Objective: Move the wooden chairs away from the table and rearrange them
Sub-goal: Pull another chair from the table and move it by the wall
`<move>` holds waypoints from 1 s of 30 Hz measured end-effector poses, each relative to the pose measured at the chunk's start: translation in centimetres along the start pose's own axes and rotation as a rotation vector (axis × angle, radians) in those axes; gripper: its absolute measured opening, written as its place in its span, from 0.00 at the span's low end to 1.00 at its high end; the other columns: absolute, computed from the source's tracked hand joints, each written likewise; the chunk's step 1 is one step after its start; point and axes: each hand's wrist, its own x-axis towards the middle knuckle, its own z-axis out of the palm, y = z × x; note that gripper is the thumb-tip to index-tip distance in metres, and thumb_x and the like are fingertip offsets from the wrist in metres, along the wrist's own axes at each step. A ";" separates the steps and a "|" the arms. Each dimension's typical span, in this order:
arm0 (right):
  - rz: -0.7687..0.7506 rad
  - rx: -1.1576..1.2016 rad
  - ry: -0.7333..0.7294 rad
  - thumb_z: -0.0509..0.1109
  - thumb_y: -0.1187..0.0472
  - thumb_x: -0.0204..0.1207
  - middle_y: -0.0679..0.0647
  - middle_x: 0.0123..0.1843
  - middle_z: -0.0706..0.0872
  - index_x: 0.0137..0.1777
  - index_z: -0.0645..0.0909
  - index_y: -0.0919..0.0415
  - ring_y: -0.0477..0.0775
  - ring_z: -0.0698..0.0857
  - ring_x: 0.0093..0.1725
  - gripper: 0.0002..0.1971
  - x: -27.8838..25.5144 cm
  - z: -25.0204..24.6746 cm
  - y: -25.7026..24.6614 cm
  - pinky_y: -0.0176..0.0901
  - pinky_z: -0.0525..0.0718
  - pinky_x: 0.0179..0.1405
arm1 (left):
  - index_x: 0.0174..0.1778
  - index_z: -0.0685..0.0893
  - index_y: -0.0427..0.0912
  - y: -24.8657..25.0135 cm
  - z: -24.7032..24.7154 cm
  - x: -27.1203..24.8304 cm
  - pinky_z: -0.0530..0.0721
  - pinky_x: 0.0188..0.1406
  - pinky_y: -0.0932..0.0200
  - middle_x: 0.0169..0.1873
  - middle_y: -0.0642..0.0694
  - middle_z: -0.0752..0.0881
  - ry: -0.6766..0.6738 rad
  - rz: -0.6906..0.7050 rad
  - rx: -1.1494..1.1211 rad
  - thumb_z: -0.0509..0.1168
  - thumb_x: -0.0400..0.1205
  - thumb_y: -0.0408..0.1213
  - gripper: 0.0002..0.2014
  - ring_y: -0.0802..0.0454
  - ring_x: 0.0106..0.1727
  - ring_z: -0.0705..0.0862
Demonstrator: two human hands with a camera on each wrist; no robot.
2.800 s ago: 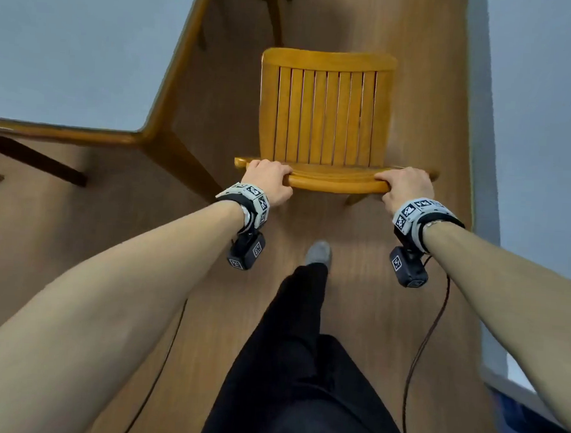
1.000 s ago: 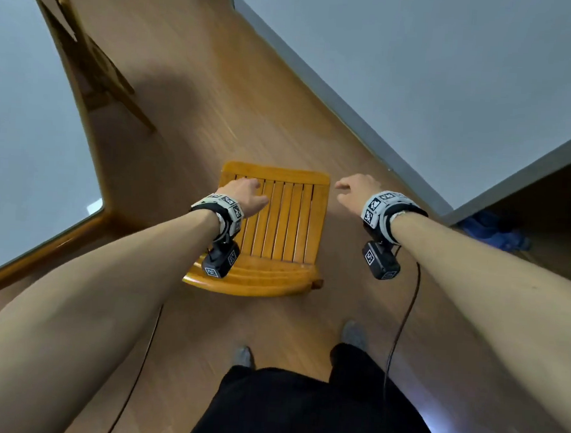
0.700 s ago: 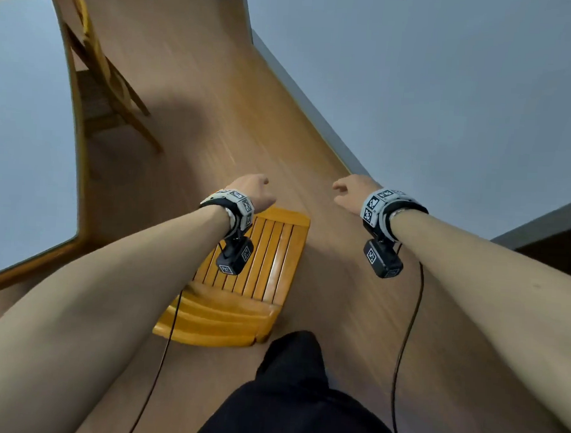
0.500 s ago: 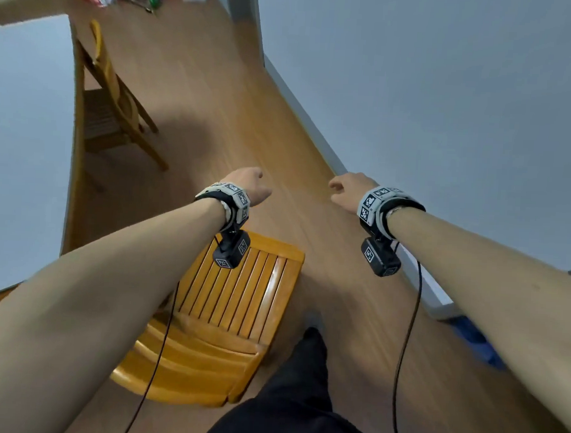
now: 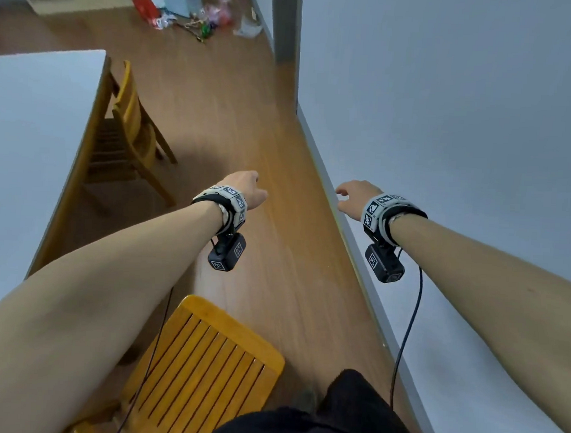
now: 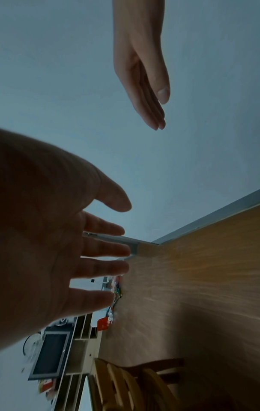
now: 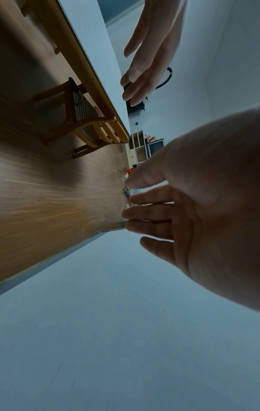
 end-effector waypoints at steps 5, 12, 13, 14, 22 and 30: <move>-0.115 -0.055 -0.042 0.63 0.59 0.81 0.53 0.77 0.79 0.80 0.74 0.53 0.58 0.80 0.72 0.26 12.1 -3.5 -0.1 0.51 0.79 0.70 | 0.77 0.74 0.44 -0.6 -2.8 8.9 0.82 0.59 0.49 0.69 0.42 0.81 0.016 -0.112 -0.015 0.62 0.82 0.47 0.26 0.40 0.64 0.82; -0.301 -0.143 -0.092 0.64 0.57 0.80 0.54 0.75 0.81 0.79 0.74 0.52 0.58 0.84 0.66 0.26 30.2 -9.6 -3.2 0.51 0.84 0.64 | 0.77 0.74 0.46 -3.0 -7.8 19.7 0.78 0.66 0.49 0.72 0.42 0.80 0.078 -0.329 -0.110 0.62 0.81 0.49 0.27 0.40 0.70 0.80; -0.338 -0.160 -0.096 0.64 0.57 0.80 0.54 0.74 0.82 0.79 0.74 0.52 0.58 0.85 0.65 0.26 32.7 -10.5 -4.1 0.51 0.85 0.62 | 0.78 0.74 0.46 -3.6 -8.6 21.2 0.78 0.67 0.48 0.72 0.42 0.80 0.092 -0.357 -0.124 0.62 0.81 0.49 0.27 0.40 0.70 0.80; -0.363 -0.179 -0.109 0.64 0.57 0.79 0.54 0.73 0.82 0.79 0.74 0.51 0.58 0.85 0.64 0.26 34.7 -11.3 -5.1 0.51 0.85 0.61 | 0.77 0.74 0.46 -4.0 -9.4 22.2 0.78 0.67 0.48 0.72 0.42 0.80 0.093 -0.387 -0.138 0.62 0.82 0.49 0.27 0.40 0.70 0.79; -0.539 -0.314 -0.164 0.64 0.58 0.79 0.54 0.74 0.81 0.80 0.74 0.50 0.60 0.83 0.66 0.27 51.2 -14.6 -15.4 0.49 0.83 0.59 | 0.79 0.73 0.47 -11.5 -14.2 32.6 0.78 0.67 0.48 0.74 0.42 0.78 0.127 -0.572 -0.197 0.62 0.81 0.49 0.28 0.41 0.71 0.79; -0.594 -0.357 -0.225 0.65 0.56 0.79 0.54 0.74 0.82 0.80 0.74 0.50 0.60 0.83 0.67 0.27 67.9 -15.9 -28.1 0.49 0.83 0.62 | 0.78 0.74 0.47 -22.7 -18.6 47.7 0.81 0.64 0.47 0.72 0.44 0.80 0.118 -0.636 -0.269 0.61 0.82 0.50 0.27 0.42 0.68 0.81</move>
